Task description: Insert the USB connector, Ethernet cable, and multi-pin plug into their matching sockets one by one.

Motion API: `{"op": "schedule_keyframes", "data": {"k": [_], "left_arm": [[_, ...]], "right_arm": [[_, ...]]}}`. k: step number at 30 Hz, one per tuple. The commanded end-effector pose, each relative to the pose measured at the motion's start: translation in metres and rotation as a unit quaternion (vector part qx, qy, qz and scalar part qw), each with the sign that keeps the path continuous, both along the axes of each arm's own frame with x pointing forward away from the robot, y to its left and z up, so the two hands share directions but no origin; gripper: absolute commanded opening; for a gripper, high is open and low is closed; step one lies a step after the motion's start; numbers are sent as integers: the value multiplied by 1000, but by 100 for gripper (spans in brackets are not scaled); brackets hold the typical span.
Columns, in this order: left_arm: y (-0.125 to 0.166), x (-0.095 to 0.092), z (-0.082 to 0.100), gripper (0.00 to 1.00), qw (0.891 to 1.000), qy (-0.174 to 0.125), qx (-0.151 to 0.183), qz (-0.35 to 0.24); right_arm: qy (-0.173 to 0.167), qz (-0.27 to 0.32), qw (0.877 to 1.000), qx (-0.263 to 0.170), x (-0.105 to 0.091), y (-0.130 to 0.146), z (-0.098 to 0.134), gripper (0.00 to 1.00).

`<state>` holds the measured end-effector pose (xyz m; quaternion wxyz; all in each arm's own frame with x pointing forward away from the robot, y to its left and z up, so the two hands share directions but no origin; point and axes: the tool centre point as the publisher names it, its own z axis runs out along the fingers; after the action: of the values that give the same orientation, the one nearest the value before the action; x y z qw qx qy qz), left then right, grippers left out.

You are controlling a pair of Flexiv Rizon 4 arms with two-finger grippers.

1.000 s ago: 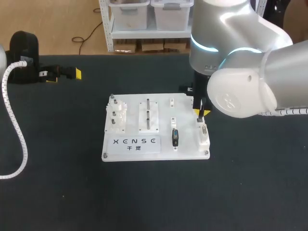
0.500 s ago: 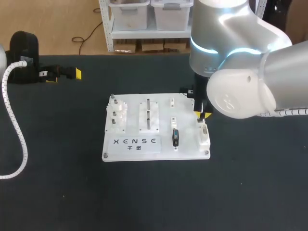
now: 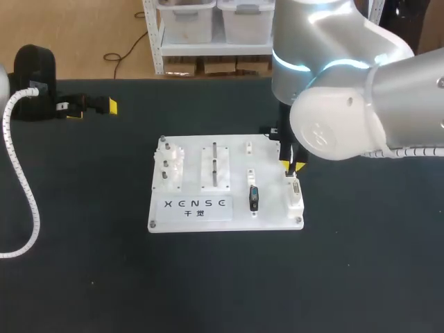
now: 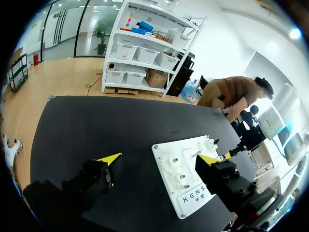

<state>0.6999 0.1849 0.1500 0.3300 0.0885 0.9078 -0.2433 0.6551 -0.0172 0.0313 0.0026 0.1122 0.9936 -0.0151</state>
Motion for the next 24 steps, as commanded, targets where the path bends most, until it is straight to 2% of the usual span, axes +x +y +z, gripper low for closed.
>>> {"op": "schedule_keyframes", "data": {"k": [1,17,18,19,20,21,24], "left_arm": [[0,0,0,100,1000,0,0,0],[0,0,0,100,1000,0,0,0],[0,0,0,100,1000,0,0,0],[0,0,0,100,1000,0,0,0],[0,0,0,100,1000,0,0,0],[0,0,0,100,1000,0,0,0],[0,0,0,100,1000,0,0,0]], "right_arm": [[10,-5,1000,-1,3,-8,-24,0],[32,-15,999,-8,-1,-10,-28,0],[29,-14,999,-10,-1,-9,-26,7],[28,-14,999,-11,-1,-9,-23,33],[22,-13,1000,-13,-2,-8,-19,51],[17,-11,1000,-13,-1,-8,-16,100],[-1,-10,1000,-13,-1,-6,-1,100]]}}
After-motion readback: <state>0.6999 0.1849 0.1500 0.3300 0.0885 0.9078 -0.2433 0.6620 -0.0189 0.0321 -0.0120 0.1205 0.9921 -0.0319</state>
